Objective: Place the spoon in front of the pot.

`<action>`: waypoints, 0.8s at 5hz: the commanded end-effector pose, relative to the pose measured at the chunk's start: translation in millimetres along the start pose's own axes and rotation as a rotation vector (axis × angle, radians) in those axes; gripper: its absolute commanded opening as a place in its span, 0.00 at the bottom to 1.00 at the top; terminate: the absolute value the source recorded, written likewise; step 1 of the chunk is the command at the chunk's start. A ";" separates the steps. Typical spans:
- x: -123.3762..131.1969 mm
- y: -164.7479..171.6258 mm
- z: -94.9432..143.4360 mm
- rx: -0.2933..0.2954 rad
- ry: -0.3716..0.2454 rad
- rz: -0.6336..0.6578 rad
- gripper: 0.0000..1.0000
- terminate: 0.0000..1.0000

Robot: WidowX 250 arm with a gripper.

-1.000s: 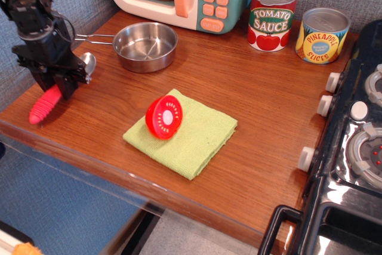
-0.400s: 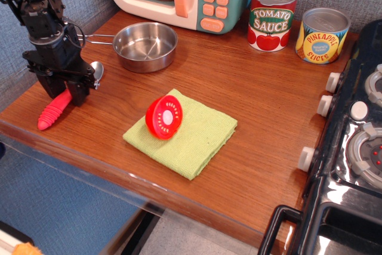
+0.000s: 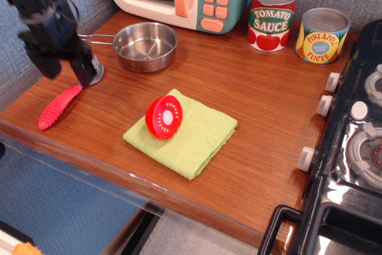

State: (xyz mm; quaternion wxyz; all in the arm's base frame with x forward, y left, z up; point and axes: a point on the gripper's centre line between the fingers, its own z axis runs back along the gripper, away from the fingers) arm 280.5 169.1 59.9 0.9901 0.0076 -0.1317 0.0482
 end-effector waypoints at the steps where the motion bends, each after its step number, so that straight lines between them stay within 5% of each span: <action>1: 24.5 -37.9 53.8 -0.051 0.050 -0.090 1.00 0.00; 3: 24.2 -46.2 46.7 -0.043 0.095 -0.118 1.00 0.00; 4: 24.2 -46.2 46.7 -0.043 0.095 -0.118 1.00 1.00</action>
